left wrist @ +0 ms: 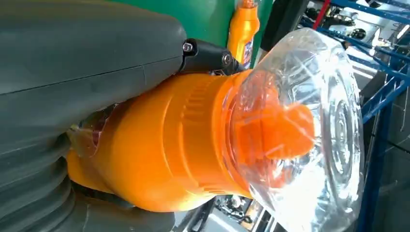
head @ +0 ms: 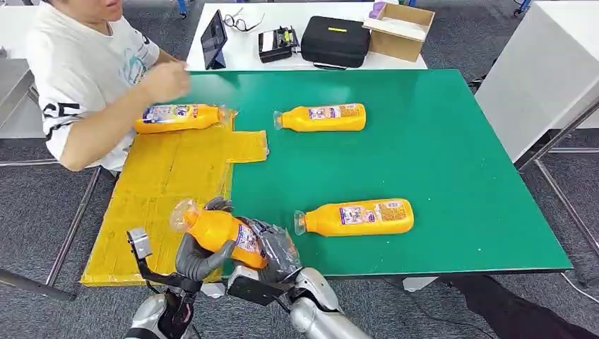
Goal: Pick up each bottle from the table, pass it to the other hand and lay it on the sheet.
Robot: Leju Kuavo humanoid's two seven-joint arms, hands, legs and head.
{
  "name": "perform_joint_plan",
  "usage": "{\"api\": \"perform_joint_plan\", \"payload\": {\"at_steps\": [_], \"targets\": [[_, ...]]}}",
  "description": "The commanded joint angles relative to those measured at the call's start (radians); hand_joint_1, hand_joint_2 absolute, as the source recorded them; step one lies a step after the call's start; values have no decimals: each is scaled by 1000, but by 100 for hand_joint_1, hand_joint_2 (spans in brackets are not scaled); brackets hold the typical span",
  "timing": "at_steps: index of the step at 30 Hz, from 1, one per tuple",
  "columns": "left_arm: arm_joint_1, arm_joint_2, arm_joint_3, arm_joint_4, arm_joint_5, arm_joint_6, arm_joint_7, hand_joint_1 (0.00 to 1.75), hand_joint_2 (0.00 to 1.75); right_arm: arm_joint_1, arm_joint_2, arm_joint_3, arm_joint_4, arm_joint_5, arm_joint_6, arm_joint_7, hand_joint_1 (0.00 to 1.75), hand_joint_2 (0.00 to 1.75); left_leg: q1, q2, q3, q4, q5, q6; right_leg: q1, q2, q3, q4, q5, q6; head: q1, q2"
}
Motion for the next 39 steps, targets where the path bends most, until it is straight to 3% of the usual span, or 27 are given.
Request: {"api": "perform_joint_plan", "payload": {"at_steps": [1,13,14,15,16,17,20,29,39], "targets": [[-33,-10,-54,32,-7,-15,10,175,175,1,2,66,114,11,42,10,175,175,2,-2,3,-1,-1,0,3,-4,5,-2,-1,-4,0,0],[-16,-28,-18,-21,-50,44,-1,175,175,14,1,52,87,5,33,24,175,175,1,-1,1,0,-1,0,1,-2,2,-1,-1,-2,0,0],[-15,-31,-9,-24,-47,49,-2,175,175,19,2,44,76,5,10,27,133,175,2,-1,2,0,-1,0,2,-3,3,-2,-1,-3,0,0],[-10,-32,3,-35,-46,59,-3,175,175,28,4,30,55,2,-24,30,0,175,1,-1,2,0,-1,0,2,-3,3,-1,-1,-3,0,0],[-4,-31,15,-51,-46,66,-2,175,175,36,8,11,33,-7,-49,38,0,175,2,-1,2,0,-1,0,3,-3,4,-2,-1,-4,0,0],[3,-30,32,-75,-46,77,-8,175,175,44,4,-1,-6,-3,-87,44,0,0,1,-1,2,0,-1,0,2,-3,3,-1,-1,-3,0,0],[4,-27,83,-138,-72,132,-18,175,175,82,-22,-49,-190,-8,-185,33,0,0,1,0,0,0,-1,0,2,-1,2,-1,-1,-3,0,0],[-106,-24,220,-227,-149,291,-45,175,175,151,-50,-169,-624,-173,-231,-14,0,0,1,-2,-7,2,0,0,1,-2,-5,1,-1,-2,0,0],[-133,-33,252,-220,-142,329,-42,175,175,159,-45,-173,-616,-192,-239,-30,0,0,2,-1,-2,1,-2,0,3,-2,2,-1,-2,-5,0,0]]}}
